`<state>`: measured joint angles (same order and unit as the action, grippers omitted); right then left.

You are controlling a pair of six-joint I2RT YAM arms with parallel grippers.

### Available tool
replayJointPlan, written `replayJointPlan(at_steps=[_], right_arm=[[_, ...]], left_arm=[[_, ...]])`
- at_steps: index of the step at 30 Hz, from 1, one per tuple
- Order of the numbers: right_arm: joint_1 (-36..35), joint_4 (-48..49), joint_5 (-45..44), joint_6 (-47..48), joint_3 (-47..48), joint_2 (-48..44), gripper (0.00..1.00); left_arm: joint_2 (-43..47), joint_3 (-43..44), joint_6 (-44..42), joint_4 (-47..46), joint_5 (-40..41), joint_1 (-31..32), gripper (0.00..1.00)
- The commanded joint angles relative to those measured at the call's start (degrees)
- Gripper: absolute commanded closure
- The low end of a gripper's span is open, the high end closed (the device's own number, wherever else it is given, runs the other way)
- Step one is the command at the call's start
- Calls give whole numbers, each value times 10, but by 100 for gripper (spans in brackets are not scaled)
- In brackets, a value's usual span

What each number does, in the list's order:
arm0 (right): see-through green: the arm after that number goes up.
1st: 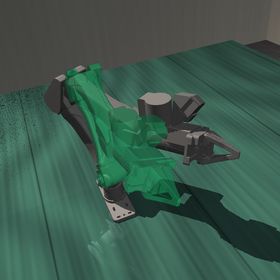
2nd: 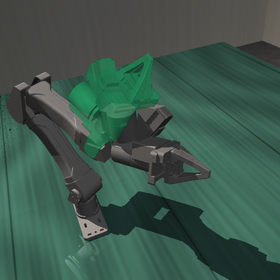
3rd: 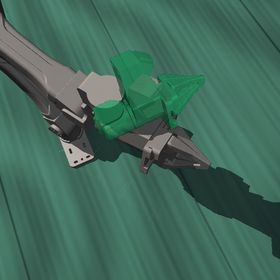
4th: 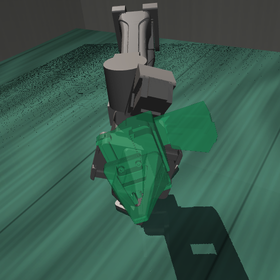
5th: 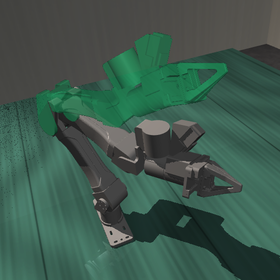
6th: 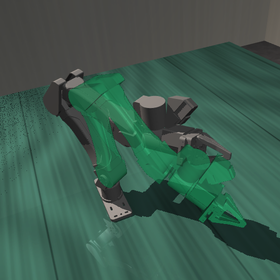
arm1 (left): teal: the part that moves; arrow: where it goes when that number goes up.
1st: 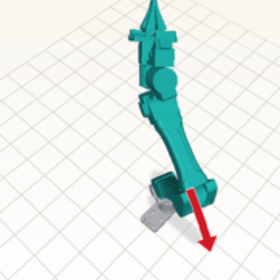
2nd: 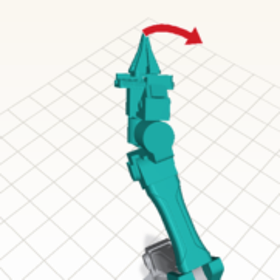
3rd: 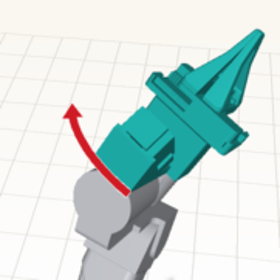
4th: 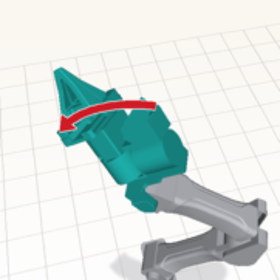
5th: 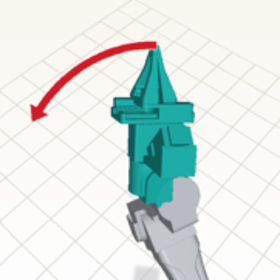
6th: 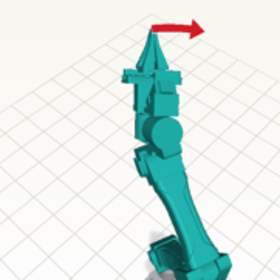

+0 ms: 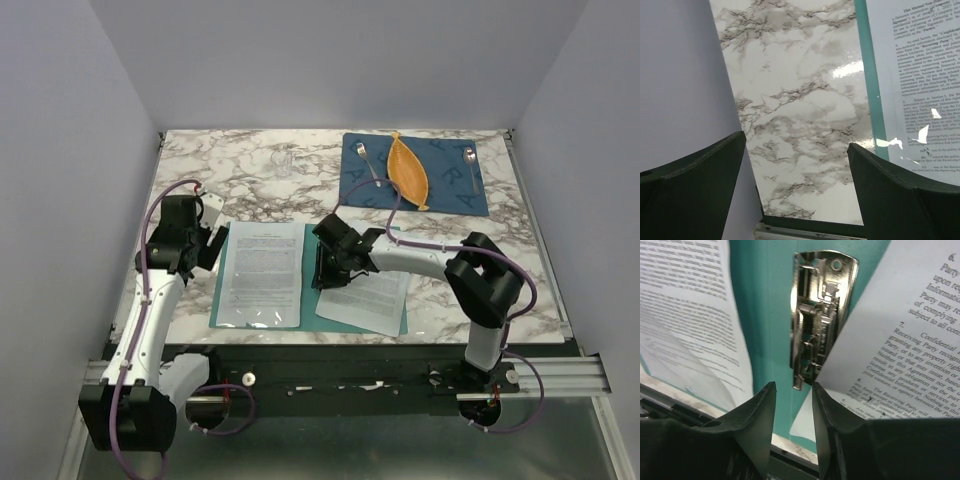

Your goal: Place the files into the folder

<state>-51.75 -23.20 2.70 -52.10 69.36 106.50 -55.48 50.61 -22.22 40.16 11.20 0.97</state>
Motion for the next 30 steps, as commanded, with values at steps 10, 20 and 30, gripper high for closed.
replayJointPlan(at_steps=[10,20,30], right_arm=[[15,11,-9,16,-110,-69,61],[23,7,-7,24,-93,-103,70],[24,32,25,28,-34,-40,74]], left_arm=[[-68,-18,3,-46,-8,12,1],[-71,0,2,-42,-6,13,1],[-100,83,71,28,-38,117,1]])
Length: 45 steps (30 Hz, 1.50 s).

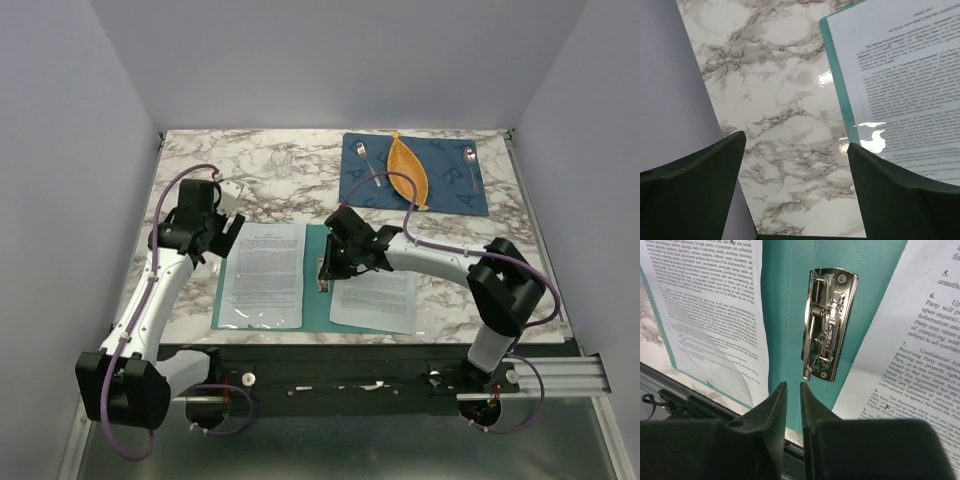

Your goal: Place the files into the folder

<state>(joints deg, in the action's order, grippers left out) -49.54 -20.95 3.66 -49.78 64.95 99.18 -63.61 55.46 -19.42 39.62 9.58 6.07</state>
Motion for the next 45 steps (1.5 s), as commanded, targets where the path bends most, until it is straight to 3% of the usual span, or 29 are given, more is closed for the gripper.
replayJointPlan(at_steps=[1,6,9,26,29,36,42,45], right_arm=[[1,12,16,2,9,39,72],[2,21,20,4,8,58,59],[5,18,24,5,18,80,59],[13,-3,36,-75,123,192,78],[13,-2,39,-78,138,184,78],[13,36,58,-52,113,114,58],[14,73,65,-5,57,33,53],[19,105,79,8,10,10,55]], left_arm=[[-23,39,59,34,-22,81,1],[-62,72,88,34,-47,128,1],[-81,87,95,30,-38,136,2],[-51,69,108,36,-5,137,1],[-35,68,114,46,-6,137,1],[-29,76,134,70,-51,137,1],[-47,90,151,76,-90,138,1],[-62,90,169,77,-121,140,7]])
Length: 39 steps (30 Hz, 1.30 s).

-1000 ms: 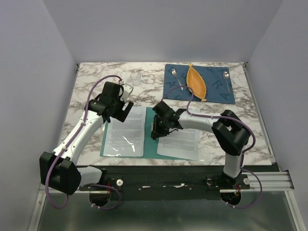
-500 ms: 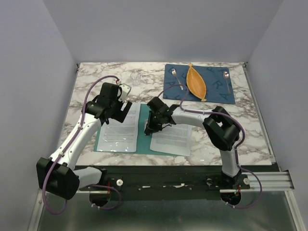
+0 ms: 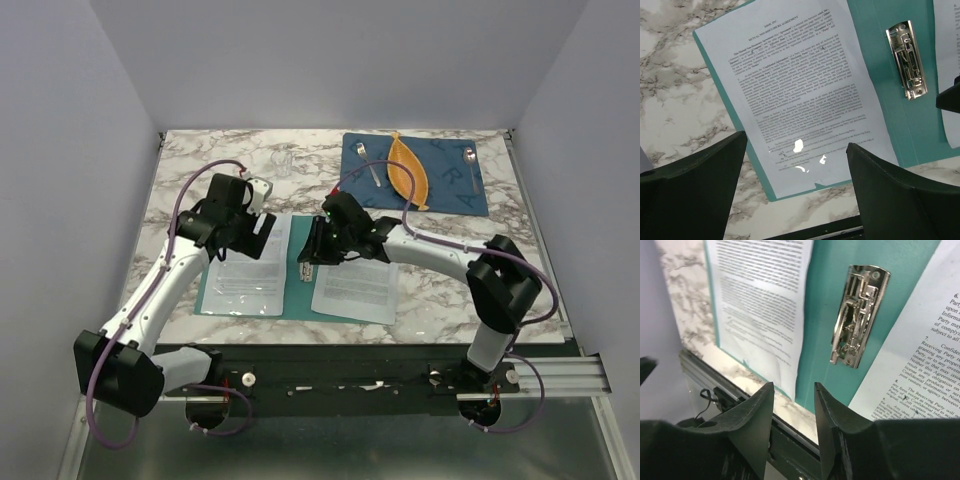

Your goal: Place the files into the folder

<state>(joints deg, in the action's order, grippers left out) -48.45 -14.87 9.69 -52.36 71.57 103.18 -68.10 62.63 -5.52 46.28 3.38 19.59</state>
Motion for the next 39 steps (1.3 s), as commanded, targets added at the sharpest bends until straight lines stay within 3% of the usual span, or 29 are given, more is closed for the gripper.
replayJointPlan(at_steps=[1,8,20,27,32,39], right_arm=[[10,62,22,34,-68,-32,55],[38,167,67,0,-152,-18,64],[45,252,91,-34,-188,-11,75],[45,277,105,-48,-189,25,78],[45,297,104,-51,-197,41,76],[45,278,76,-35,-190,51,79]], left_arm=[[-23,19,34,12,-68,10,9],[-67,21,53,-4,-84,70,12],[-85,-37,53,-104,-102,106,13],[-85,-75,106,-147,-123,112,26],[-85,-109,159,-184,-130,113,28],[-134,-117,185,-204,-123,128,49]])
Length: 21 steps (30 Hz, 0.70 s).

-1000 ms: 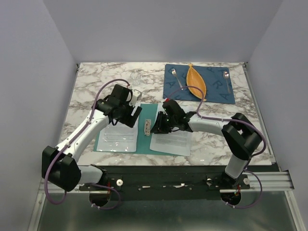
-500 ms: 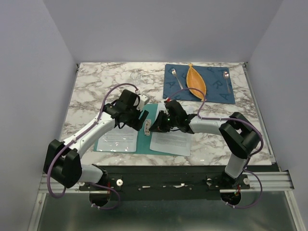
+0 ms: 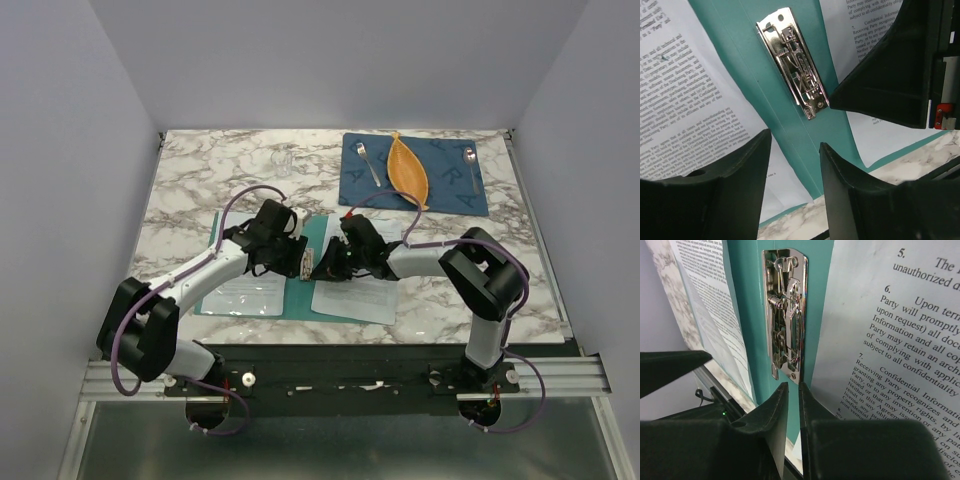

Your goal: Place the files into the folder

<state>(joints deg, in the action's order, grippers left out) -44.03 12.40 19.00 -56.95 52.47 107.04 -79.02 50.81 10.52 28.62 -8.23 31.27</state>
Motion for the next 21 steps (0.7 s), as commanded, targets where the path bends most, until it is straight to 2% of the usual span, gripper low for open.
replayJointPlan(at_steps=[1,14,21], right_arm=[[1,-4,-21,13,4,14,80],[1,-27,-45,17,4,24,82],[1,-41,-57,18,5,24,83]], left_arm=[[-28,1,24,-28,-6,12,50],[-58,-19,5,-68,-17,13,50],[-93,-24,-8,-78,-25,13,56]])
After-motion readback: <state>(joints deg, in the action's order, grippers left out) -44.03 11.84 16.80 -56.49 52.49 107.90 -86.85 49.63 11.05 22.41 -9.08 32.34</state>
